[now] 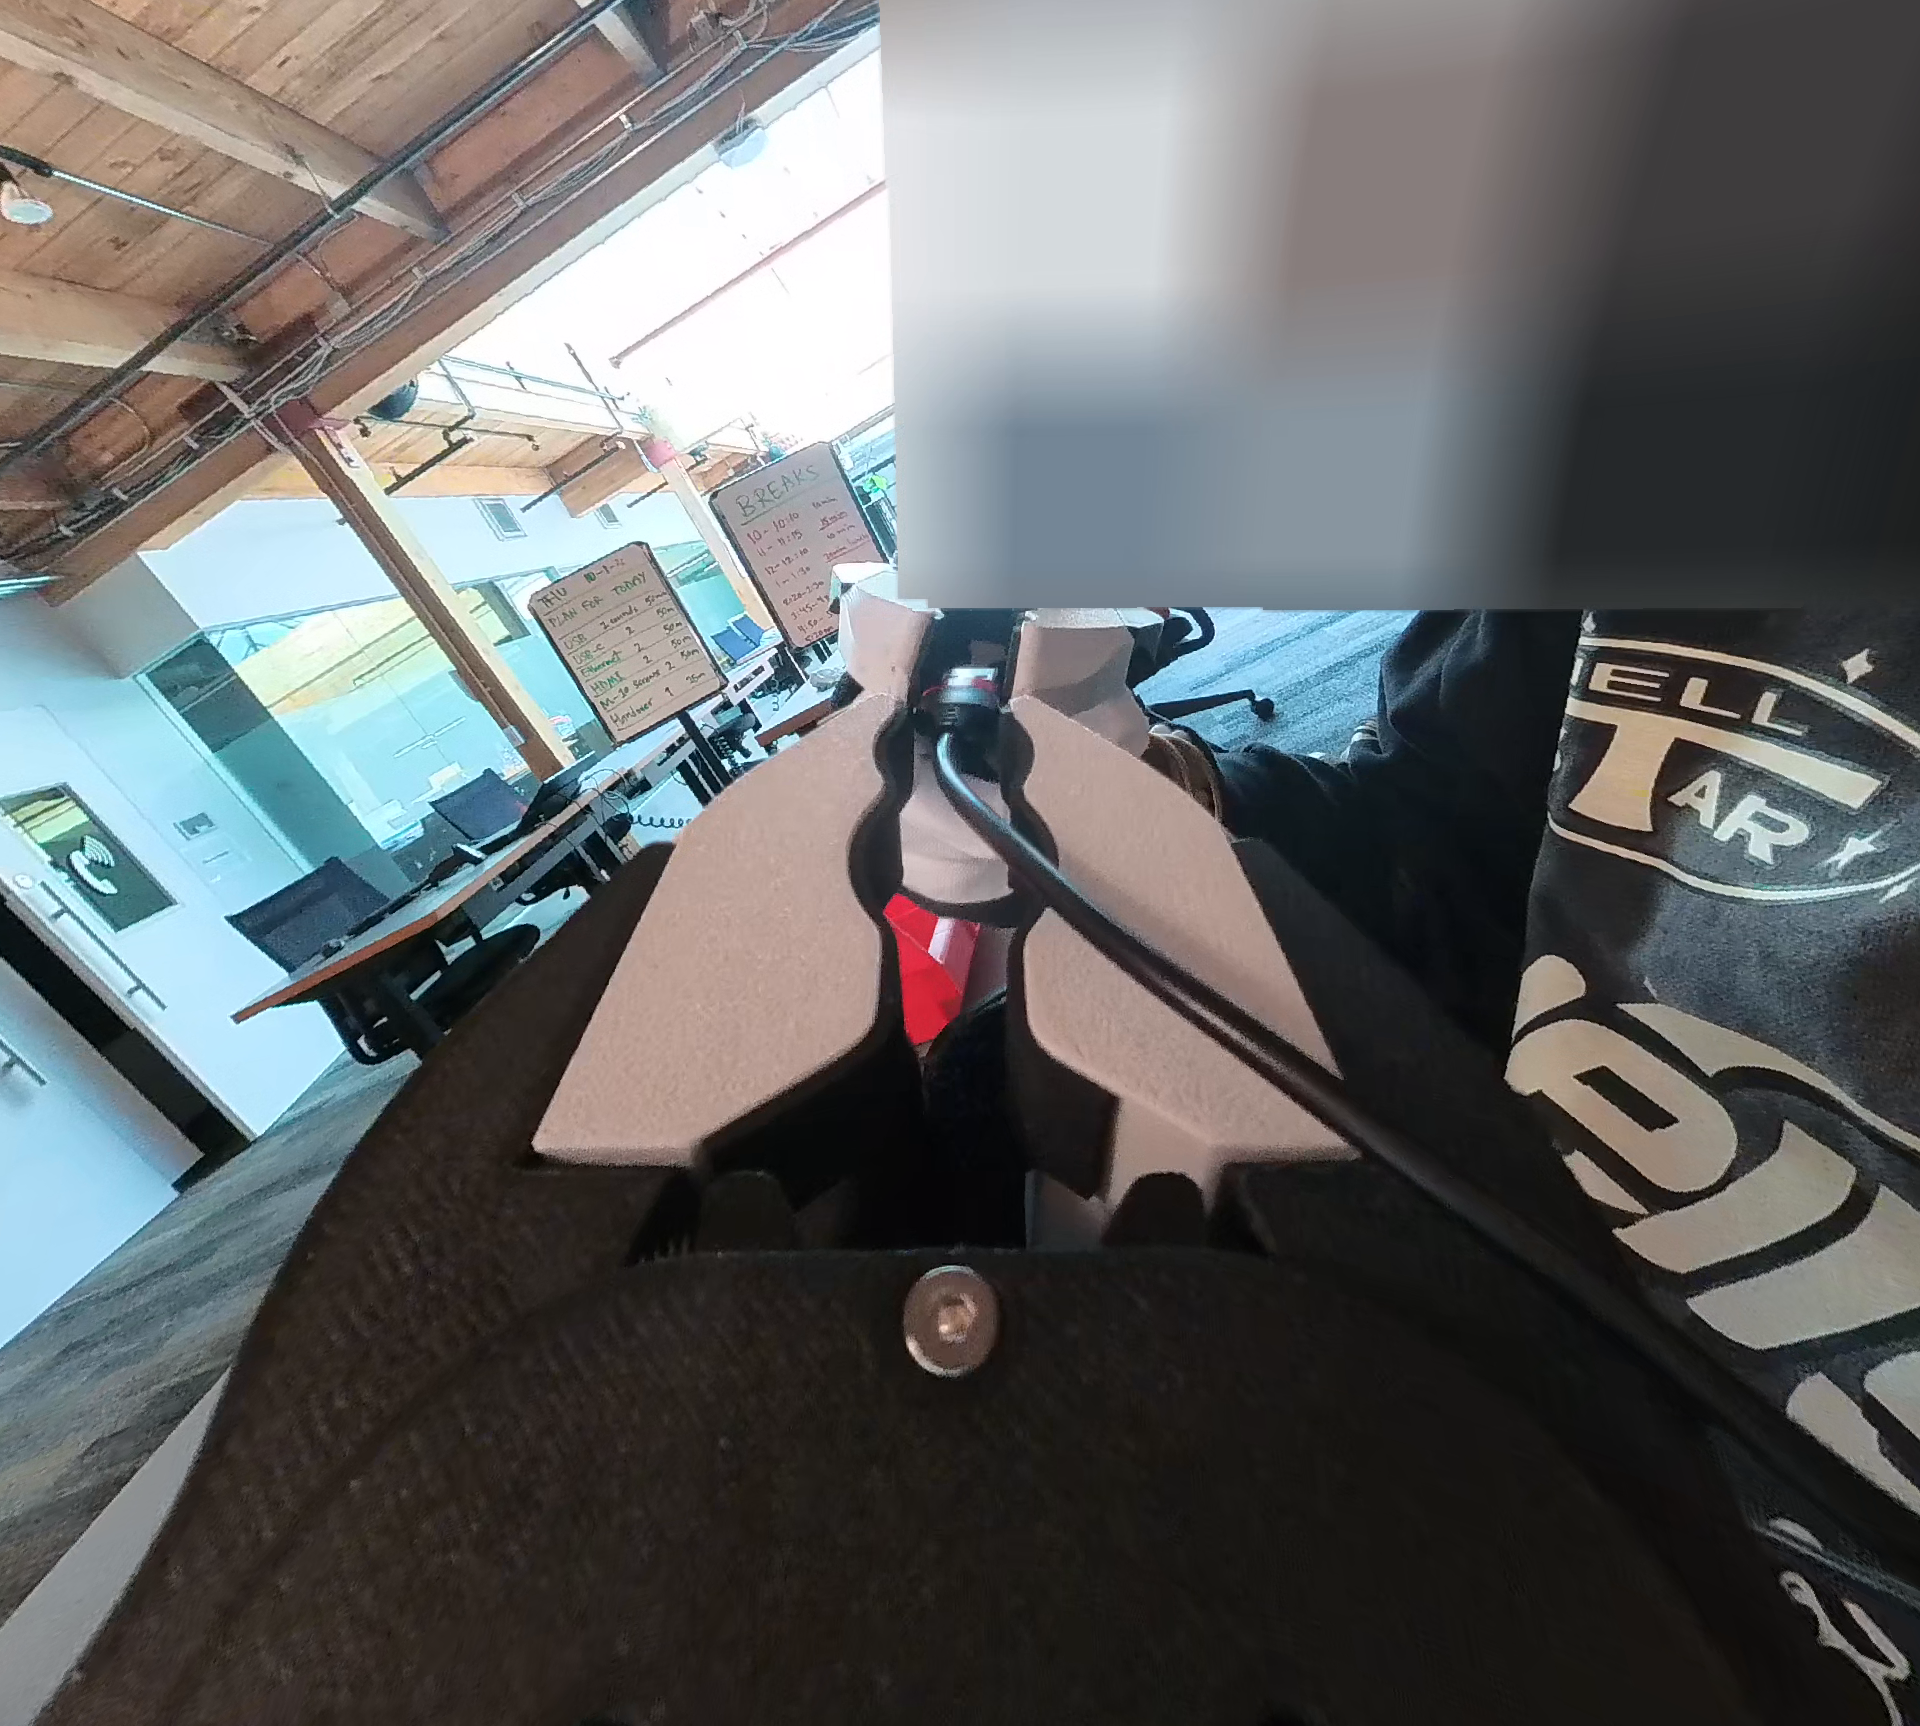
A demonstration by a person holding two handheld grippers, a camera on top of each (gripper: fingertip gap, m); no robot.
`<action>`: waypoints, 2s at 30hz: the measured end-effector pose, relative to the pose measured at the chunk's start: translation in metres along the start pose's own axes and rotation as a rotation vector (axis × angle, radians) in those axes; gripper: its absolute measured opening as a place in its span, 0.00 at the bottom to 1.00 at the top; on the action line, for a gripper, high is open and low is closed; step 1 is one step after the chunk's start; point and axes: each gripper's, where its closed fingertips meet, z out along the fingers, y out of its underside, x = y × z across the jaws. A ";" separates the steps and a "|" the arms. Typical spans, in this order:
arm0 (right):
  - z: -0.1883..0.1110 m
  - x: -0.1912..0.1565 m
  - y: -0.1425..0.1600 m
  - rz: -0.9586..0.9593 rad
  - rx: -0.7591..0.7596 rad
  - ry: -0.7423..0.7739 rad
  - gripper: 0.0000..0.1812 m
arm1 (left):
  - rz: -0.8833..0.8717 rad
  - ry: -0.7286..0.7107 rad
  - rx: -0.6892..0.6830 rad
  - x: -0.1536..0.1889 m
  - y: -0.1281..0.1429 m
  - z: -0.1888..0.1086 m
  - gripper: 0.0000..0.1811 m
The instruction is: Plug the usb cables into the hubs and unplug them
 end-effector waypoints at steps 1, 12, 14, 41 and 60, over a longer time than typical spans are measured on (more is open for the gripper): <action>0.000 0.000 0.001 0.006 -0.006 -0.003 0.08 | 0.002 0.000 -0.006 0.000 0.001 0.000 0.08; -0.003 0.000 0.005 0.079 -0.012 -0.040 0.08 | -0.014 -0.003 -0.013 -0.002 0.005 0.000 0.08; -0.003 0.002 0.007 0.088 -0.029 -0.033 0.08 | -0.014 -0.020 -0.029 -0.005 0.007 0.000 0.08; -0.139 -0.017 0.255 0.672 -1.054 0.239 0.25 | -0.193 -0.368 0.046 -0.042 0.073 -0.040 0.08; -0.131 -0.014 0.252 0.556 -0.999 0.300 0.18 | -0.186 -0.452 0.097 -0.044 0.070 -0.057 0.08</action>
